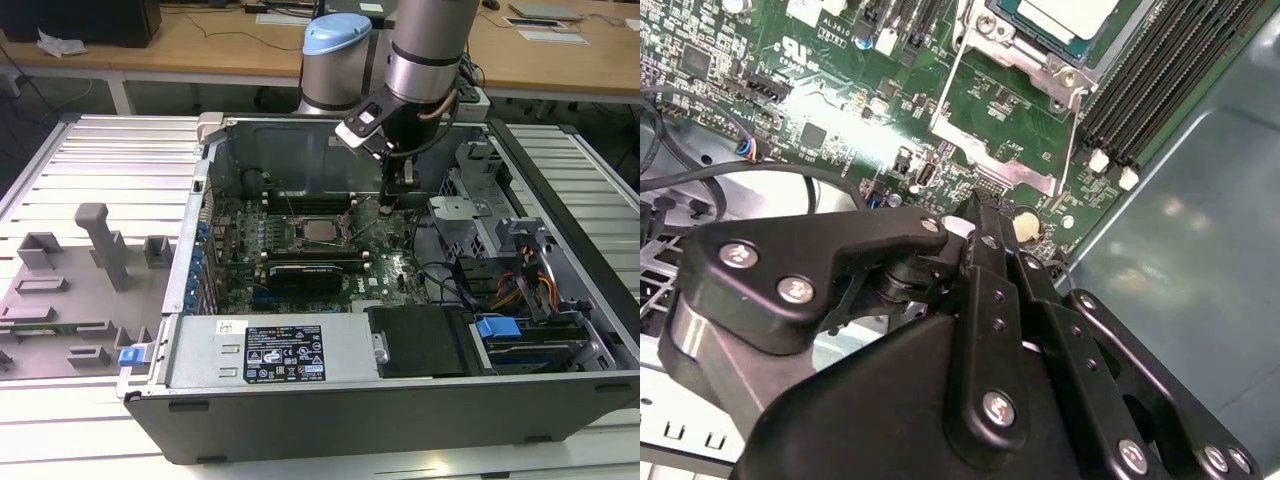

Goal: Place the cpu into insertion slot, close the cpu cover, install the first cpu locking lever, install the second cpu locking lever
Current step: 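Close the cpu cover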

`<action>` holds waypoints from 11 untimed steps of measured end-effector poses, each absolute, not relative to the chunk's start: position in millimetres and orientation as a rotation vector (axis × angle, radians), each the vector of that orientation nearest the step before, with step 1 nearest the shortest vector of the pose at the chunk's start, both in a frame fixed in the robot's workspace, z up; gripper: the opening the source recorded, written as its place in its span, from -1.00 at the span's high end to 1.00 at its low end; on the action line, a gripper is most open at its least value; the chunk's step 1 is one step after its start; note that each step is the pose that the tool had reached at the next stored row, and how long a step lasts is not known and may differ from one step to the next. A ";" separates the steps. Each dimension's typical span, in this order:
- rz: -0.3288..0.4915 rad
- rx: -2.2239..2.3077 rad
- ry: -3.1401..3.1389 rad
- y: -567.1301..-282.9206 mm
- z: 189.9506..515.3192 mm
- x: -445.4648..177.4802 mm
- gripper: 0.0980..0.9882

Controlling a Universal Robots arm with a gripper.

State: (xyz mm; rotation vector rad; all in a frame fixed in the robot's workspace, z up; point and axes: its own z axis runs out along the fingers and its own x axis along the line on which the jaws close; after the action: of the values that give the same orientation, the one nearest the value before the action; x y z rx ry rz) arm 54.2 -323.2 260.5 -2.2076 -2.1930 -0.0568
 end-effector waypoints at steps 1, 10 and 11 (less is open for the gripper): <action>-0.057 -2.207 -2.193 -323.2 259.3 54.4 0.98; -0.023 -2.188 -2.172 -323.1 246.6 55.5 0.98; -0.007 -2.177 -2.160 -323.1 246.5 55.7 0.98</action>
State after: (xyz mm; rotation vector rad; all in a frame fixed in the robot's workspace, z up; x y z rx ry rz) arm 55.7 -323.1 246.5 -2.1768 -2.1599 -0.0068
